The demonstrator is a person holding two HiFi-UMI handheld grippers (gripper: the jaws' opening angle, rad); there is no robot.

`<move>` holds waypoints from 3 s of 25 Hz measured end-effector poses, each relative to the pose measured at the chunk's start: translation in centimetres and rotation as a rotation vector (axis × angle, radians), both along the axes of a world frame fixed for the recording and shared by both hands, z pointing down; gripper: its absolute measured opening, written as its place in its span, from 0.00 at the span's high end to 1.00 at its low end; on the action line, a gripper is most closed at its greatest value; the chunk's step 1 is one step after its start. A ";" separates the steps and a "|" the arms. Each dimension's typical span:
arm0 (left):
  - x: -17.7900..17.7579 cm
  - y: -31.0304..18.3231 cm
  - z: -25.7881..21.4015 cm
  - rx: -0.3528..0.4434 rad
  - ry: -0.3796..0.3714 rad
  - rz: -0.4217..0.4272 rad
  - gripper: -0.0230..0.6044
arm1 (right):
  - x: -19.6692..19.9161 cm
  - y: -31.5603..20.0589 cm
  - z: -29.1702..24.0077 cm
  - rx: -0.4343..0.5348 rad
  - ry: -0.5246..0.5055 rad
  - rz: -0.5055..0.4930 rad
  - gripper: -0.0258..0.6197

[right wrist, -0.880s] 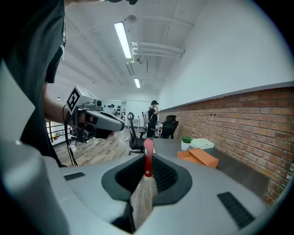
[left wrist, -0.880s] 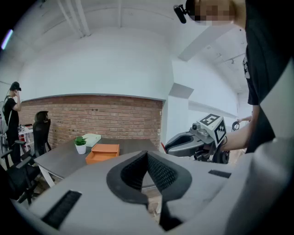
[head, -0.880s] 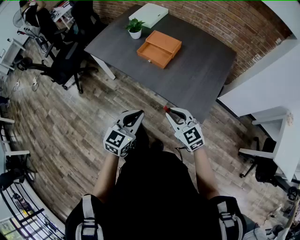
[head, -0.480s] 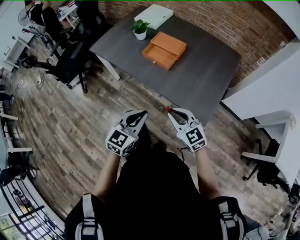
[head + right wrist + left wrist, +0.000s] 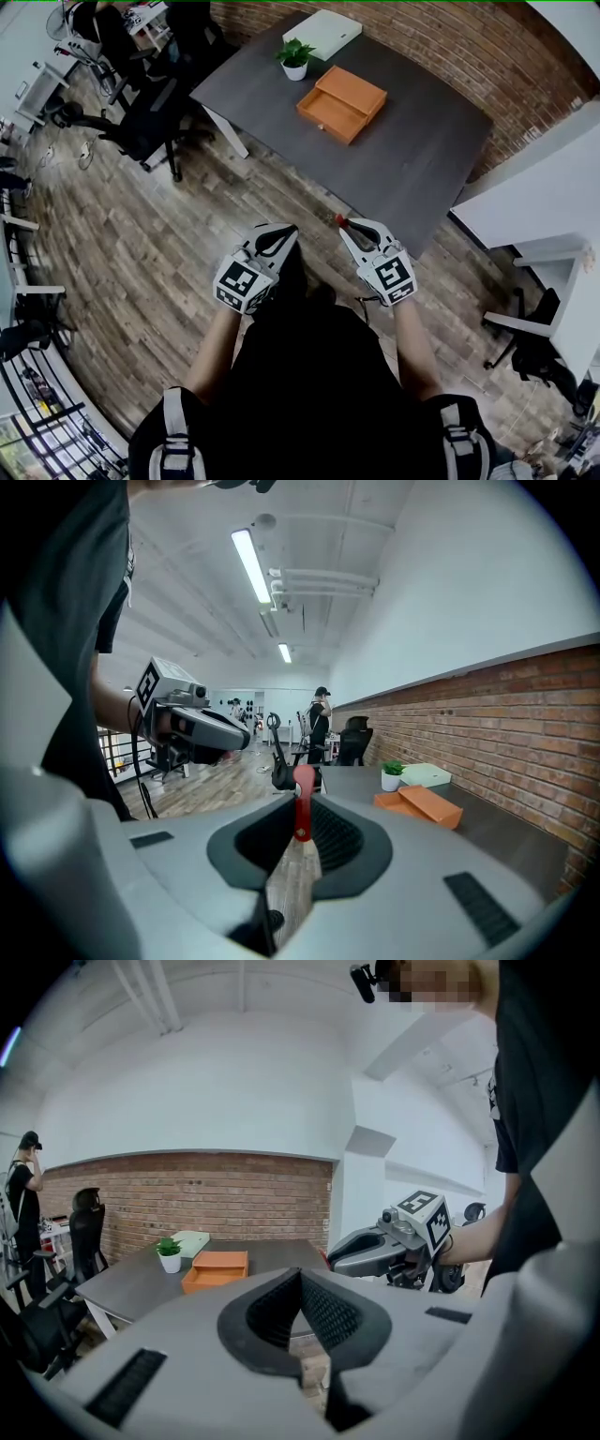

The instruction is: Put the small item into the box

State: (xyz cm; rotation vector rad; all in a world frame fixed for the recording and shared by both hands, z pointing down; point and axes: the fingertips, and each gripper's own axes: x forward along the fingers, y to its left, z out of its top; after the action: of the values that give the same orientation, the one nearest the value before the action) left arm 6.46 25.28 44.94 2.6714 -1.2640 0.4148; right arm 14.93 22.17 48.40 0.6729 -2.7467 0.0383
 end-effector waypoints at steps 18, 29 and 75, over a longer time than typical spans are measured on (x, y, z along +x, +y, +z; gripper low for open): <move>-3.8 -5.9 0.0 -0.010 0.029 0.014 0.93 | -3.7 -5.1 0.2 -0.022 0.036 0.017 0.86; -6.4 -11.7 0.5 -0.030 0.059 0.046 0.93 | -6.2 -10.1 0.7 -0.045 0.051 0.068 0.86; -18.0 -25.8 3.3 -0.063 0.111 0.109 0.93 | -14.6 -24.2 3.7 -0.065 0.136 0.208 0.86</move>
State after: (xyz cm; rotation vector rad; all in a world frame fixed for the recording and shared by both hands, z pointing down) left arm -11.57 -0.56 48.25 2.6773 -1.0614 0.3104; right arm 0.36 -2.03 52.15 0.9049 -2.5257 0.1230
